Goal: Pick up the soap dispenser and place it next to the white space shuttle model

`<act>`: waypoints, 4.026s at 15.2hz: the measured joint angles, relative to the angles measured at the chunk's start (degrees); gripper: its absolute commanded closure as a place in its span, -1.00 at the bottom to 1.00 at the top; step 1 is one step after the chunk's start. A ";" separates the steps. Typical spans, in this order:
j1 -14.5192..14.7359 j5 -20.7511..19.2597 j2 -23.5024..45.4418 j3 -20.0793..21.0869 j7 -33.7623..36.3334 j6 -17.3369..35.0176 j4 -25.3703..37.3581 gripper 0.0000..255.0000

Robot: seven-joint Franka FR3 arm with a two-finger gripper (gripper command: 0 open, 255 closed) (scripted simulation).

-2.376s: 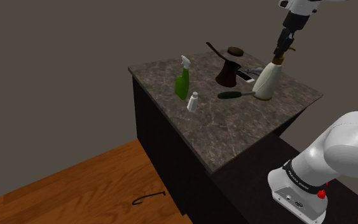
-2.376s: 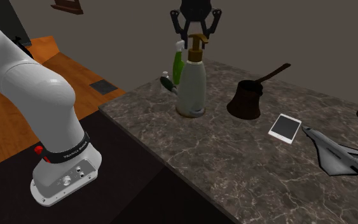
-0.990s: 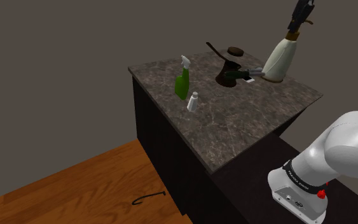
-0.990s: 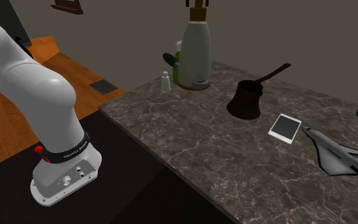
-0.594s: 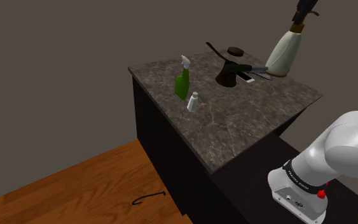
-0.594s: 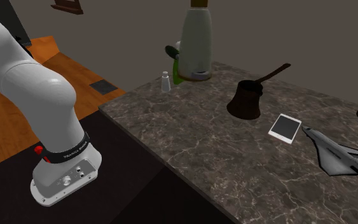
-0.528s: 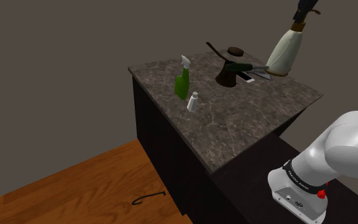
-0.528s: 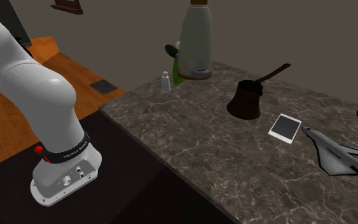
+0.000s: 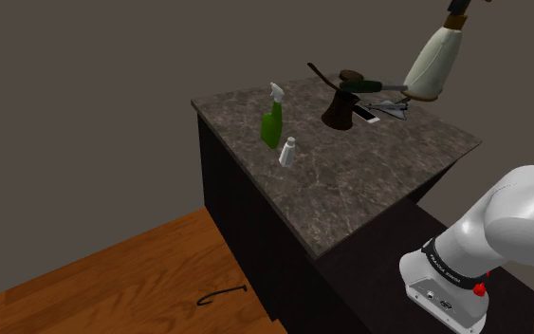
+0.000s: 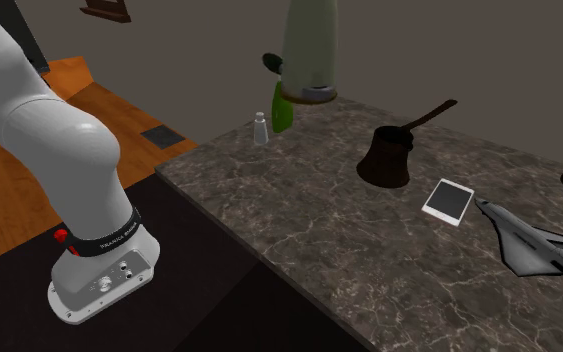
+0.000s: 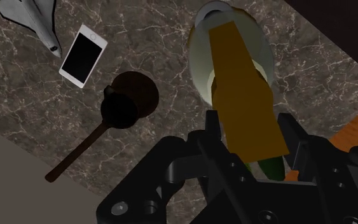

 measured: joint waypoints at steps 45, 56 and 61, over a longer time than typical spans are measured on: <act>-29.47 27.75 42.85 -21.71 -47.06 21.19 13.93 1.00; -27.82 28.18 43.08 -21.37 -47.80 29.74 5.17 1.00; -27.23 28.64 43.42 -21.06 -48.13 33.47 1.57 1.00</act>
